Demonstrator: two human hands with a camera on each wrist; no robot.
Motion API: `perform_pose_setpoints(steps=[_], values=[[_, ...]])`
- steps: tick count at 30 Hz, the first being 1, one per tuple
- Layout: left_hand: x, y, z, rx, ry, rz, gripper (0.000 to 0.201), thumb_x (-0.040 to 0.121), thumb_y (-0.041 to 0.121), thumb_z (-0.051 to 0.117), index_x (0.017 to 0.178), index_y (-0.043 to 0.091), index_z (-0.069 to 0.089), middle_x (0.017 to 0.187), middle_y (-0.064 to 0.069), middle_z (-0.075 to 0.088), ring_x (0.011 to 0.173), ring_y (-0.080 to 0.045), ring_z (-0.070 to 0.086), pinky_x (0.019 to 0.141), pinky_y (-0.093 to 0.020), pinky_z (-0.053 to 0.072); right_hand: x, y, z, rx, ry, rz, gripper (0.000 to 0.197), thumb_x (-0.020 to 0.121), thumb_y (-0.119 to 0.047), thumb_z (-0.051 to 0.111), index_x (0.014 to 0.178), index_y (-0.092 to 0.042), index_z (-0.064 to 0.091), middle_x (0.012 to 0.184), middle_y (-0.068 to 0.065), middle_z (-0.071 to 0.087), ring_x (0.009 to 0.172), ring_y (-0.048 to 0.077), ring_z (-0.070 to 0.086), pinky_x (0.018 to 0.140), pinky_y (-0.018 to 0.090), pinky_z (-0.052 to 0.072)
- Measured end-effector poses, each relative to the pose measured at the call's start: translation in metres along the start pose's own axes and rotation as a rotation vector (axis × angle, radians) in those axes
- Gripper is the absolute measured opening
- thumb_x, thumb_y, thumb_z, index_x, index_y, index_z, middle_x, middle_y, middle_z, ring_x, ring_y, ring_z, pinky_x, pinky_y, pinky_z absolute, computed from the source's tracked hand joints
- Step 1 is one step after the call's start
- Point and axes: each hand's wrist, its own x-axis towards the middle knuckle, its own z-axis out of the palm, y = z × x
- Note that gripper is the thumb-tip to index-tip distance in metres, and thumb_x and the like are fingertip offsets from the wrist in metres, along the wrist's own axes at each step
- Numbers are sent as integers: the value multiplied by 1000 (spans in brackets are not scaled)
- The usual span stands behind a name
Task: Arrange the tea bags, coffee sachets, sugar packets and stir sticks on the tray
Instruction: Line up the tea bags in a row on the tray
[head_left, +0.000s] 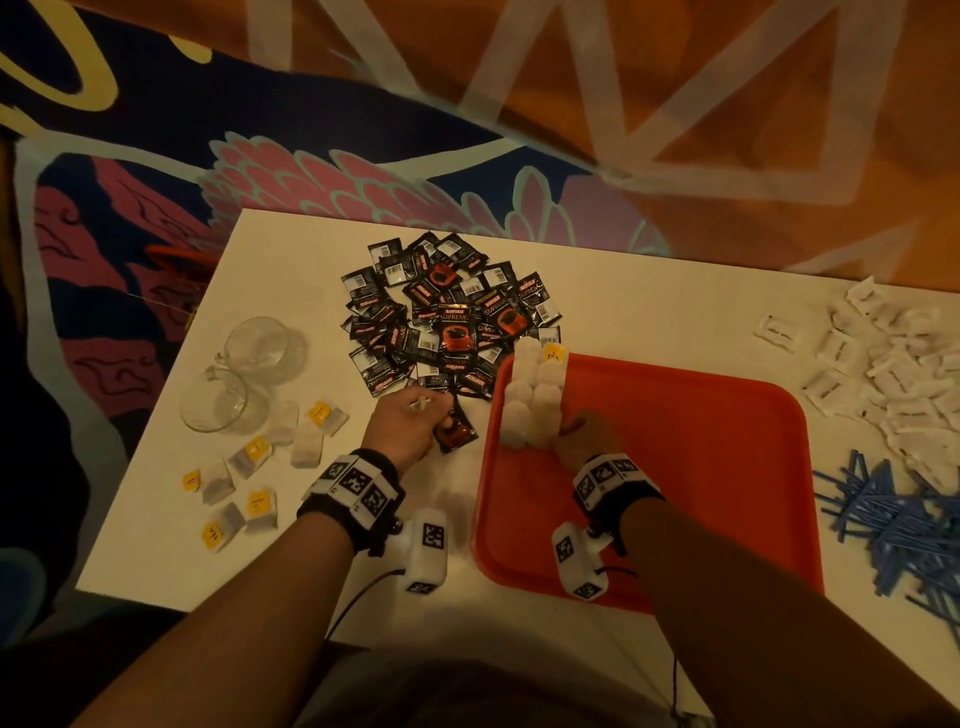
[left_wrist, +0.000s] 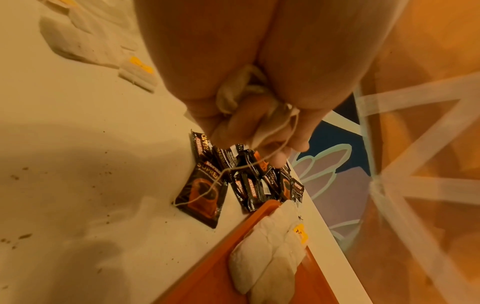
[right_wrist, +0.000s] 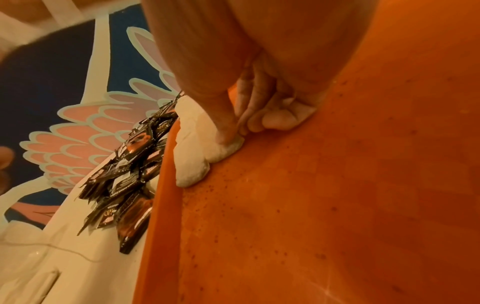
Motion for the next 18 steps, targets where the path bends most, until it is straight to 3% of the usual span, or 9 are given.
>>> perform_pose_setpoints(steps=[3, 7, 10, 13, 15, 18], values=[[-1, 3, 4, -46, -19, -35, 14, 96, 29, 65, 95, 16, 70, 73, 0, 68, 48, -8, 48, 47, -25, 38, 1, 4, 1, 129, 15, 56, 17, 87, -15, 66, 77, -18, 53, 84, 3, 57, 65, 14, 48, 51, 23, 38], [-5, 14, 12, -209, -101, -90, 18, 99, 27, 61, 93, 11, 68, 70, -1, 66, 49, -11, 49, 40, -20, 36, -1, 1, -5, 234, -12, 33, 31, 80, -31, 73, 101, -15, 58, 101, 4, 64, 83, 20, 59, 63, 29, 48], [-8, 25, 18, -357, -166, -142, 20, 101, 23, 57, 89, 8, 63, 72, -5, 63, 46, -10, 52, 33, -17, 33, -15, -9, -19, 292, -45, -141, 27, 83, -31, 73, 103, -18, 58, 97, -4, 61, 88, 15, 58, 66, 24, 45], [-13, 35, 24, -457, -204, -202, 23, 101, 24, 56, 87, 8, 62, 70, -6, 64, 50, -11, 58, 31, -16, 33, -45, -20, -37, 515, -76, -448, 16, 83, -18, 75, 92, -22, 63, 90, -7, 65, 86, 14, 62, 65, 21, 48], [-16, 36, 28, -479, -235, -231, 25, 102, 27, 55, 88, 8, 63, 70, -5, 66, 52, -11, 58, 31, -17, 31, -65, -28, -47, 522, -120, -641, 17, 81, -13, 77, 92, -21, 67, 89, -8, 66, 82, 7, 63, 67, 17, 51], [-18, 35, 34, -532, -277, -269, 29, 99, 34, 57, 96, 7, 67, 81, -10, 67, 55, -15, 57, 44, -21, 41, -88, -39, -54, 407, -164, -791, 25, 74, -19, 84, 95, -21, 71, 87, -10, 65, 71, -6, 57, 65, 9, 47]])
